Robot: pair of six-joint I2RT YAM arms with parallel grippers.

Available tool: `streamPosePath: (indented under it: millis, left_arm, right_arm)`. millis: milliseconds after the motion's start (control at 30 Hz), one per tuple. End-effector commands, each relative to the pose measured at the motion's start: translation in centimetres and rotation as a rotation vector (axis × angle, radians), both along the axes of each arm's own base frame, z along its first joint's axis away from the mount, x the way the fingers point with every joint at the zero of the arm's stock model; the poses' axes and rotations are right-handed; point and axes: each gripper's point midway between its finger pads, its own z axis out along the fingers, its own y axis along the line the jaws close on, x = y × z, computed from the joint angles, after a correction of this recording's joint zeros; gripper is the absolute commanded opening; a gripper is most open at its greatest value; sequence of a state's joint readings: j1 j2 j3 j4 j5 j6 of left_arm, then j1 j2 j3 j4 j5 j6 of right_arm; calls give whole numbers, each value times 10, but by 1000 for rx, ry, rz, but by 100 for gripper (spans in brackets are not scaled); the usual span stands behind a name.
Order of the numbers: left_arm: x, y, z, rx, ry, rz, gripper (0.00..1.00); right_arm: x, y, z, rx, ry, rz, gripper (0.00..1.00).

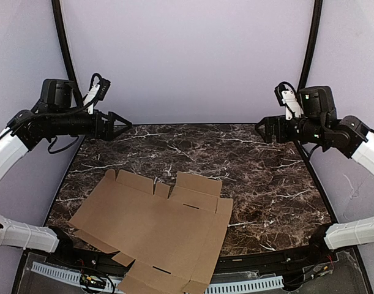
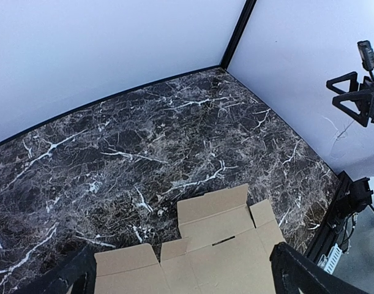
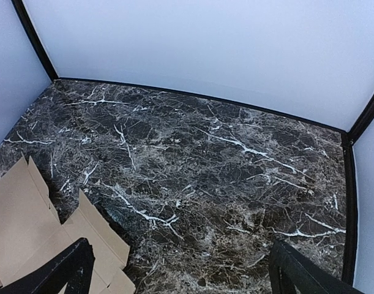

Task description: Fold the paper box

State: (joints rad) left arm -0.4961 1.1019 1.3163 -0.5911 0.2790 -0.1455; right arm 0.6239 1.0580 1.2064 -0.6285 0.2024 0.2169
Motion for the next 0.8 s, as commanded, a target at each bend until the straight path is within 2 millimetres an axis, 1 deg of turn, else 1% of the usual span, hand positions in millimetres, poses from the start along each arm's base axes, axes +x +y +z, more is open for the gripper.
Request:
streamPosePath:
  millis: [0, 100, 200, 300, 400, 433, 567, 633, 733, 767]
  left_arm:
    - [1, -3, -14, 3, 37, -11, 100]
    - [2, -1, -20, 14, 50, 1, 100]
    - [2, 0, -26, 25, 68, 6, 100]
    - [3, 2, -35, 57, 95, 16, 100]
    - [5, 7, -44, 93, 114, 41, 100]
    - [7, 10, -48, 110, 123, 58, 100]
    - [9, 15, -64, 140, 158, 87, 100]
    - [8, 13, -75, 143, 198, 85, 100]
    - [3, 6, -98, 142, 275, 57, 100]
    - [1, 3, -102, 144, 287, 45, 100]
  right_arm:
    - [-5, -15, -1, 13, 6, -77, 99]
    - [-13, -21, -9, -5, 31, -79, 99]
    - [-23, -23, -19, 34, 57, -72, 99]
    - [-37, -11, -37, 85, 134, -8, 99]
    - [-51, 1, -60, 140, 241, 45, 99]
    - [-54, 2, -68, 152, 269, 47, 99]
    - [-76, 20, -96, 224, 413, 129, 99]
    - [-84, 25, -114, 265, 490, 132, 99]
    - [-93, 32, -135, 354, 572, 116, 98]
    - [-97, 34, -142, 397, 607, 103, 97]
